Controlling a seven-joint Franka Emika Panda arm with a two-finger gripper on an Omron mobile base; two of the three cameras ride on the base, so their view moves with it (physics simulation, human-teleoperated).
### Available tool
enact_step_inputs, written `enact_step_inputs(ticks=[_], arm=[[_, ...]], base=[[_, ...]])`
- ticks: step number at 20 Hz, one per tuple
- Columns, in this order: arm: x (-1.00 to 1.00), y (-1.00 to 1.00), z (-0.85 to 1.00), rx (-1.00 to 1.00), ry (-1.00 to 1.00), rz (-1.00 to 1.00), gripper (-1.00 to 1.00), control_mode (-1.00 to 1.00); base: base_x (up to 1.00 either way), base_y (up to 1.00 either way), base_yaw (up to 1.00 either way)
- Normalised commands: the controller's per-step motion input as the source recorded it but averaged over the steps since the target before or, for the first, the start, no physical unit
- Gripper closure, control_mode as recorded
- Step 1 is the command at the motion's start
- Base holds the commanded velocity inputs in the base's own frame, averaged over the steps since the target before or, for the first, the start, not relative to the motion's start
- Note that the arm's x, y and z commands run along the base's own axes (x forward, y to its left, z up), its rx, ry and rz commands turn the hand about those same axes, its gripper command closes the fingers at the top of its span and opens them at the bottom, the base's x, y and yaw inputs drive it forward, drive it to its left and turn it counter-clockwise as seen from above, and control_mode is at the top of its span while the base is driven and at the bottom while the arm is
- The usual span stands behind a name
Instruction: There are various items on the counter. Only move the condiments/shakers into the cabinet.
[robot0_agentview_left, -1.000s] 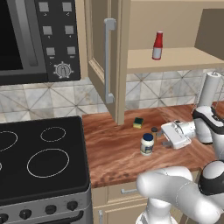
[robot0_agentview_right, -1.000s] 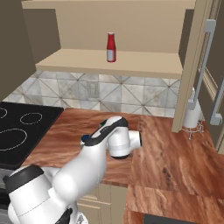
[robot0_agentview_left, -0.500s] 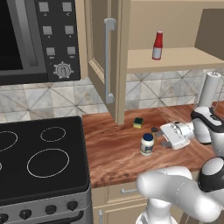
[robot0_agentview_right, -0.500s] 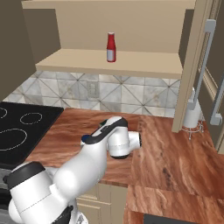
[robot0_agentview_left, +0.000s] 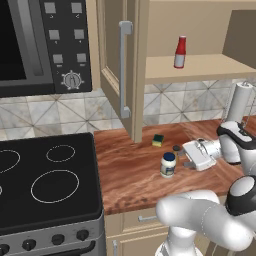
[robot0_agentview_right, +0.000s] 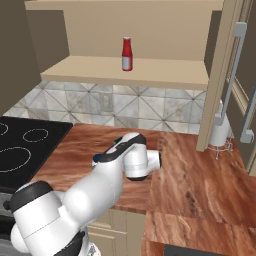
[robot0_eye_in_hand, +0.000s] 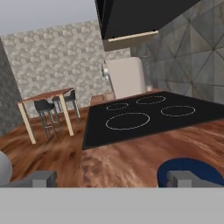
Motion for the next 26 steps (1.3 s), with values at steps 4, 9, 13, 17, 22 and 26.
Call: enact_step_inputs(ticks=[4,9,13,17,22,26], arm=[[0.02,0.0,0.0,0.0,0.0,0.0,-1.0,-1.0],[0.09,0.01,0.0,0.0,0.0,0.0,-1.0,-1.0],[0.15,0.04,0.0,0.0,0.0,0.0,-1.0,-1.0],[0.11,0.02,-0.01,0.0,0.0,0.0,-1.0,-1.0],[0.01,0.0,-0.07,0.0,0.0,0.0,-1.0,-1.0],[0.0,0.0,-0.11,0.0,0.0,0.0,-1.0,-1.0]], base=[[0.0,0.0,0.0],[0.0,0.0,0.0],[0.0,0.0,0.0],[0.0,0.0,0.0],[0.0,0.0,0.0],[0.0,0.0,0.0]])
